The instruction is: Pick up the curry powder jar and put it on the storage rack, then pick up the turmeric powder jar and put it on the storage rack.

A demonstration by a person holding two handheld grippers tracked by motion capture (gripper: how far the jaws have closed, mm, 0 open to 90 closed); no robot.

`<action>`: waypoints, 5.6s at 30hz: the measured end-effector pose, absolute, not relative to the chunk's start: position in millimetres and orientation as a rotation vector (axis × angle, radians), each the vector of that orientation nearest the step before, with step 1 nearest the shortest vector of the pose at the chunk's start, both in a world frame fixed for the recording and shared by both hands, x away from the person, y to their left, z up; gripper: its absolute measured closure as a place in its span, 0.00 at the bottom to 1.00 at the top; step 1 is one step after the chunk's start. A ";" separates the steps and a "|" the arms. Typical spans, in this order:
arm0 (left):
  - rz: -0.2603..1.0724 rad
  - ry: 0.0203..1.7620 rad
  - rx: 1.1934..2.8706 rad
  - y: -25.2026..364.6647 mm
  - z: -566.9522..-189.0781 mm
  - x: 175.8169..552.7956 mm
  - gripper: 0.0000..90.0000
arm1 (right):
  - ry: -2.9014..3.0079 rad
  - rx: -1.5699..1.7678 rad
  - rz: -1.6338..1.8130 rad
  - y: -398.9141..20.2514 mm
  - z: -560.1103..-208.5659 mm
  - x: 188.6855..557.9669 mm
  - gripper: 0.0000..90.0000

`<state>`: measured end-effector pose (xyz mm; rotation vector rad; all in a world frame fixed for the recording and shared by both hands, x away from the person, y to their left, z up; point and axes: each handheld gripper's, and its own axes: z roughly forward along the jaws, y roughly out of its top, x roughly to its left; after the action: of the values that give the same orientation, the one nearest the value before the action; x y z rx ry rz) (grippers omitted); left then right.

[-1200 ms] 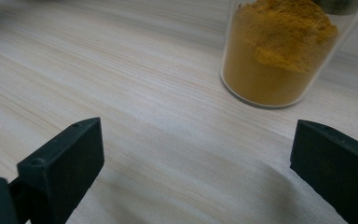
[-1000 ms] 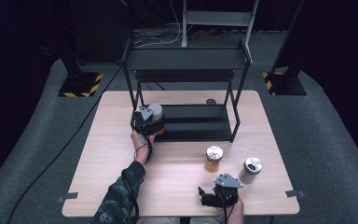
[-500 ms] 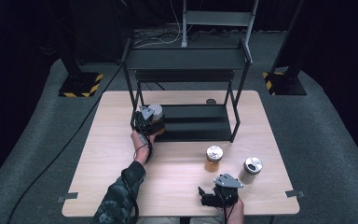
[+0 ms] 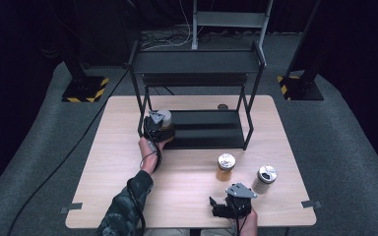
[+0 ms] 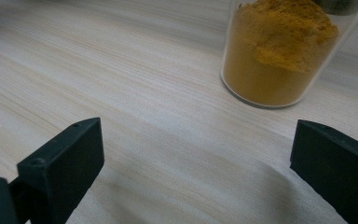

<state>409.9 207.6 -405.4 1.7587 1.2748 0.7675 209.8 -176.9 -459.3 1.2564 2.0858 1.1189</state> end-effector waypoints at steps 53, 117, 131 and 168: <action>0.543 1.296 2.036 233.6 -409.3 345.7 0.01 | 2.089 1.261 1.115 -176.3 -458.8 210.8 0.02; 0.564 1.323 2.010 283.4 -440.4 285.0 0.01 | 2.104 1.282 1.094 -174.9 -456.2 214.7 0.02; 0.564 1.319 2.013 283.4 -440.4 284.7 0.01 | 2.101 1.289 1.087 -173.8 -455.9 214.8 0.02; 0.567 1.315 2.016 283.3 -440.3 284.1 0.01 | 2.119 1.292 0.982 -158.7 -450.1 217.2 0.01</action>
<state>284.1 283.3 -440.3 2.0161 1.3154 0.5668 217.2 -158.7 -450.1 1.2919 2.1187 0.9821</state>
